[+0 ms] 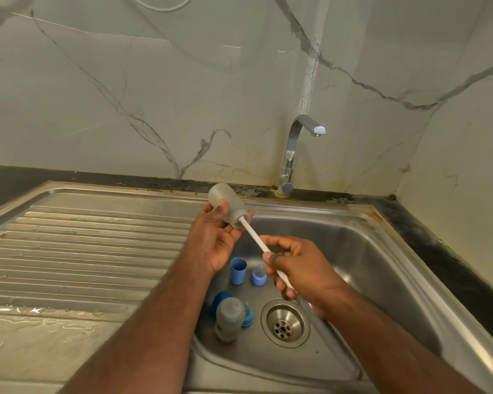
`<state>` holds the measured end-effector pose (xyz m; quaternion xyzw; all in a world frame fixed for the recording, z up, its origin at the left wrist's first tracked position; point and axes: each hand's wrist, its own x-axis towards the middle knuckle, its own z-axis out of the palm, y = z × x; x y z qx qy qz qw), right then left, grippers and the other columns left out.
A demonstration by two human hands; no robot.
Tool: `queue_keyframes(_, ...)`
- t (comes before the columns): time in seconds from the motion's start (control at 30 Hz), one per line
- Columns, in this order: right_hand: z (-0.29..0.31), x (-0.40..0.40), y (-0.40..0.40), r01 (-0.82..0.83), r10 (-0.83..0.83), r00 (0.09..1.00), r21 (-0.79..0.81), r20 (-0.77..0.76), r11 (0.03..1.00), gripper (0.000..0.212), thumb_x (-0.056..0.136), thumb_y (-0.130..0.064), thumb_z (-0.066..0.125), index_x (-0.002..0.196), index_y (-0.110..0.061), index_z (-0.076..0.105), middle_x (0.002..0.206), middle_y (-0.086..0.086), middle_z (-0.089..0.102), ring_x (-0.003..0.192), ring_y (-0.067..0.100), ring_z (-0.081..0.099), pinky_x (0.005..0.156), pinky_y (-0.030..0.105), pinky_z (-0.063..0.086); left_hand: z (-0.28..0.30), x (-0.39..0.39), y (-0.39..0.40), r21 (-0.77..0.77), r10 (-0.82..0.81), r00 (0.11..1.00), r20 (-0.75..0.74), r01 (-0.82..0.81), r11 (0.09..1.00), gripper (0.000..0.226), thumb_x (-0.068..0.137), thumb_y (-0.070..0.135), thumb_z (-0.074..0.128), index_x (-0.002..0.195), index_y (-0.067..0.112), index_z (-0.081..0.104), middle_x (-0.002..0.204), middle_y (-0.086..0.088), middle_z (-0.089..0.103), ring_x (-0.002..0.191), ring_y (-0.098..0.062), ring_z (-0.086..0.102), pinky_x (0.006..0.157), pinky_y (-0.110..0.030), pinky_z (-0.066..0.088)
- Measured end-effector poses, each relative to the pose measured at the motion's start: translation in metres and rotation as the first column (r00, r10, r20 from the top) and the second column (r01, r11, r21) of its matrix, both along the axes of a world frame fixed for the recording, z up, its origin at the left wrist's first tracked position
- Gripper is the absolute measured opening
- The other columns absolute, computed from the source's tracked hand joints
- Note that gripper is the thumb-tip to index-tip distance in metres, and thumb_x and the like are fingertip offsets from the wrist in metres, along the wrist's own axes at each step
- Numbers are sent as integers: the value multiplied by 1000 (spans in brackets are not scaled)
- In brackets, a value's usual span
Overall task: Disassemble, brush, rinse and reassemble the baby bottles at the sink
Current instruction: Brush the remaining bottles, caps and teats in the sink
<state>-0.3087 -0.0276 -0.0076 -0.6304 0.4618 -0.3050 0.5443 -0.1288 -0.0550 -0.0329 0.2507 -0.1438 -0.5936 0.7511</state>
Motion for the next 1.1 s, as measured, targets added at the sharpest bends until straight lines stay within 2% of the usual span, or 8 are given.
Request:
queue_keyframes(0.13, 6, 1, 7, -66, 1, 956, 209, 294, 976, 33, 98, -5, 57, 123, -24, 66, 74, 11, 63, 50, 14, 48, 39, 22, 38, 0, -3, 1, -21, -26, 1000, 12, 26, 999, 47, 95, 11, 64, 140, 9, 50, 136, -28, 55, 117, -46, 64, 91, -52, 60)
queue_keyframes(0.23, 2, -1, 1, -85, 79, 993, -66, -88, 994, 41, 98, -10, 60, 133, -30, 62, 74, 3, 64, 51, 10, 49, 44, 23, 40, 0, 0, 1, -17, -24, 999, 23, 24, 1000, 47, 97, 9, 62, 142, 8, 49, 137, -27, 53, 116, -46, 64, 86, -50, 62)
queue_keyframes(0.33, 0, -6, -3, -144, -62, 886, -399, -459, 905, 43, 100, -23, 58, 139, -39, 55, 91, -16, 66, 69, 4, 58, 62, 15, 43, -1, 1, 1, -8, -7, 1000, 14, 7, 1000, 52, 93, 8, 65, 143, 9, 48, 138, -28, 52, 117, -46, 63, 85, -50, 62)
queue_keyframes(0.5, -5, 1, 3, -207, -217, 807, -607, -549, 767, 54, 104, -23, 46, 154, -36, 32, 114, -3, 56, 93, 11, 54, 78, 21, 45, -3, -4, 2, 7, -32, 997, 63, 32, 999, 51, 96, 10, 64, 144, 12, 48, 137, -27, 56, 114, -47, 66, 89, -53, 60)
queue_keyframes(0.67, -4, 13, 0, -327, -265, 590, -526, -762, 785, 76, 100, -9, 46, 160, -29, 5, 129, 10, 45, 105, 25, 56, 81, 32, 45, -2, -10, -1, 40, -41, 985, 165, 35, 999, 58, 95, 4, 64, 145, 23, 41, 132, -26, 60, 109, -47, 69, 92, -56, 58)
queue_keyframes(0.73, -3, 12, -3, -343, -228, 619, -520, -751, 782, 65, 102, -13, 45, 159, -30, 18, 124, 7, 54, 103, 22, 58, 82, 30, 45, -3, -7, -1, 49, -34, 986, 166, 26, 998, 61, 94, 4, 65, 146, 26, 41, 134, -25, 57, 109, -46, 69, 90, -55, 59)
queue_keyframes(0.87, -2, -1, -1, -195, -89, 863, -489, -498, 850, 50, 101, -21, 48, 148, -37, 44, 109, -5, 67, 81, 9, 62, 68, 17, 50, -4, -1, 0, 27, -26, 990, 140, 22, 999, 60, 94, 6, 66, 146, 26, 43, 139, -23, 54, 112, -46, 68, 88, -54, 60)
queue_keyframes(1.1, -8, 10, -3, -285, -268, 647, -554, -713, 782, 71, 100, -15, 47, 159, -33, 12, 122, 5, 46, 93, 17, 49, 75, 27, 39, -4, -9, -1, 30, -32, 982, 186, 27, 999, 61, 93, 4, 66, 143, 27, 41, 137, -24, 56, 112, -46, 67, 94, -56, 57)
